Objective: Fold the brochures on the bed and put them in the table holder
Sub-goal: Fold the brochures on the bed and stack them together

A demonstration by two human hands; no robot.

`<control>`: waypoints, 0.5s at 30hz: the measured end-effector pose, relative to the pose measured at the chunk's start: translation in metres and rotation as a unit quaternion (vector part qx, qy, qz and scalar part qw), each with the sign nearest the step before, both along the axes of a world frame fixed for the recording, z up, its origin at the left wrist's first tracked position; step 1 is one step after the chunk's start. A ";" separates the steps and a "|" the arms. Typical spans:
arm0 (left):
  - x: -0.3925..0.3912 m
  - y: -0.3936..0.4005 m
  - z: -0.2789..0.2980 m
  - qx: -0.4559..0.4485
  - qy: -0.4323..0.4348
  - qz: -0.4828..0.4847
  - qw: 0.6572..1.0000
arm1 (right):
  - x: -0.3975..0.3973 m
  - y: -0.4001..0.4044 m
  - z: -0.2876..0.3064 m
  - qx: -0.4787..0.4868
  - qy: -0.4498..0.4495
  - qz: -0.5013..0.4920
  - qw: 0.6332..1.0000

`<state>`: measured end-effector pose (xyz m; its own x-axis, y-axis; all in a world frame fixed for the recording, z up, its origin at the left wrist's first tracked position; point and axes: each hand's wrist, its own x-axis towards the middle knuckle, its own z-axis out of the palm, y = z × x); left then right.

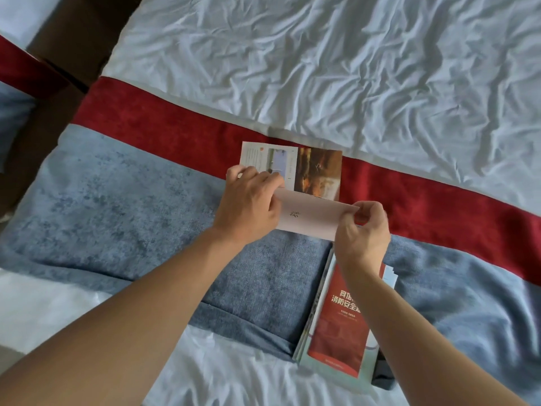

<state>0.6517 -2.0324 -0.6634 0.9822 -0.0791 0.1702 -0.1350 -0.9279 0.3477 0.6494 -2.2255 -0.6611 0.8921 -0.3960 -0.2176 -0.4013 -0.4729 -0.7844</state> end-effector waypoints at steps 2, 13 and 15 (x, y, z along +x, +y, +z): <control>0.006 0.000 0.001 -0.005 -0.008 0.002 1.000 | 0.004 -0.003 0.001 0.007 0.019 -0.008 1.000; 0.048 -0.011 -0.032 0.031 0.072 -0.021 0.997 | 0.039 -0.012 -0.028 -0.044 0.117 0.014 0.992; 0.052 -0.013 -0.042 0.041 0.090 -0.029 0.995 | 0.041 -0.014 -0.038 -0.068 0.132 0.018 0.989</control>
<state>0.7041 -2.0456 -0.7058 0.9896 -0.1424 -0.0177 -0.1309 -0.9464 0.2953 0.6902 -2.2394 -0.6988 0.8247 -0.4074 -0.3923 -0.5655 -0.5841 -0.5823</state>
